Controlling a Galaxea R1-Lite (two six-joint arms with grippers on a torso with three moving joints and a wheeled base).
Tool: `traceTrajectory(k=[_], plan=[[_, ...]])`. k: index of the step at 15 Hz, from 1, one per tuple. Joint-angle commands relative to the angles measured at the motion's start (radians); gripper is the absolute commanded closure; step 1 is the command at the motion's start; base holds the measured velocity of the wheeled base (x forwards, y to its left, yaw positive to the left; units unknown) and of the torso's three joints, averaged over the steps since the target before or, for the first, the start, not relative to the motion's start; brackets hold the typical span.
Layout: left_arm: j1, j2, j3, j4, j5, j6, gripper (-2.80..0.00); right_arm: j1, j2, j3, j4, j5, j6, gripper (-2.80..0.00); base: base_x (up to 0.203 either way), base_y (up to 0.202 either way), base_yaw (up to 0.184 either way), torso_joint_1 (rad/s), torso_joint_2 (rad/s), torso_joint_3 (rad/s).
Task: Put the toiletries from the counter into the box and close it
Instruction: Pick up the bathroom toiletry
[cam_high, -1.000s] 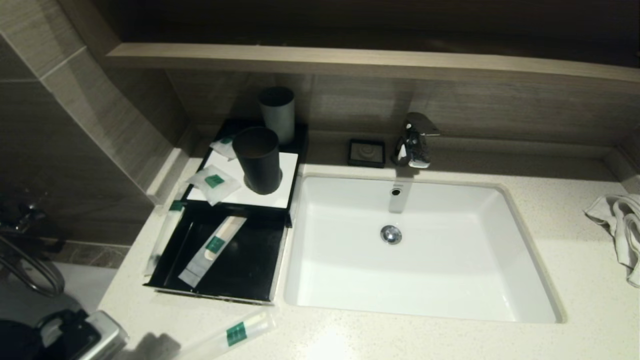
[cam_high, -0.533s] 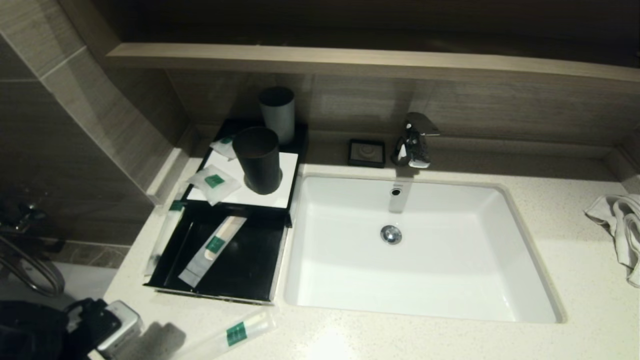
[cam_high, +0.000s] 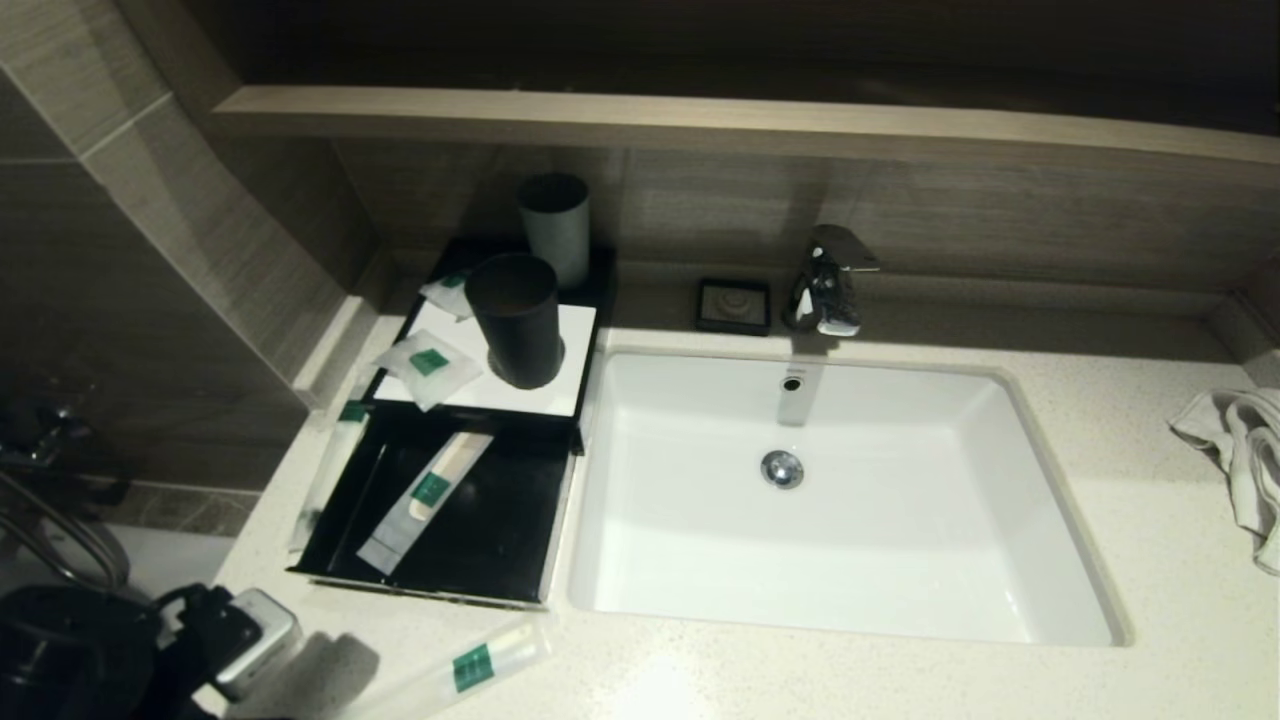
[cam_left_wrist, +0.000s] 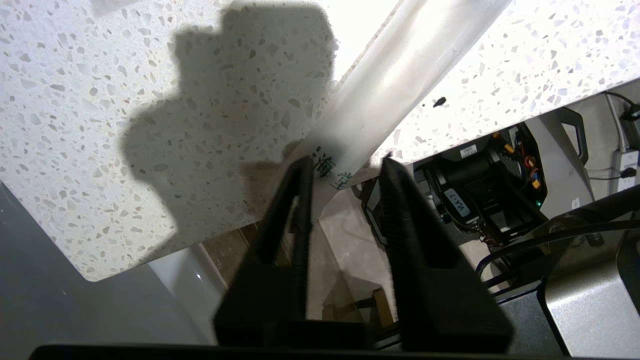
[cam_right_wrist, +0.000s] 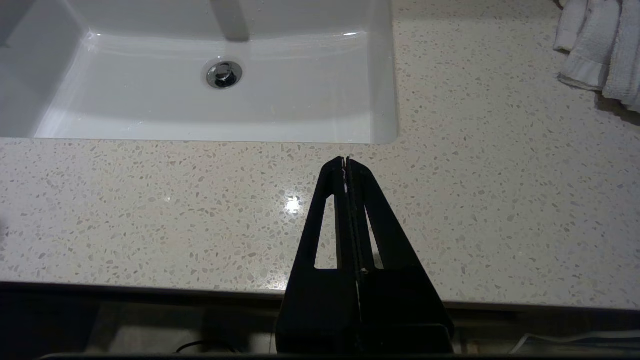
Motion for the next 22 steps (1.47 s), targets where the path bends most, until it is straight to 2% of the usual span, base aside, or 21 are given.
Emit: traceTrajectory(k=[1, 22], plan=[[0.001, 0.007, 0.009, 0.0, 0.0, -0.001, -2.8, 0.0, 0.0, 0.0, 0.0, 0.0, 0.001, 0.0, 0.0, 0.0, 0.0, 0.0, 0.0, 0.0], [0.001, 0.107, 0.022, -0.066, -0.007, 0.001, -2.8, 0.0, 0.0, 0.0, 0.0, 0.0, 0.001, 0.0, 0.0, 0.0, 0.0, 0.0, 0.0, 0.0]])
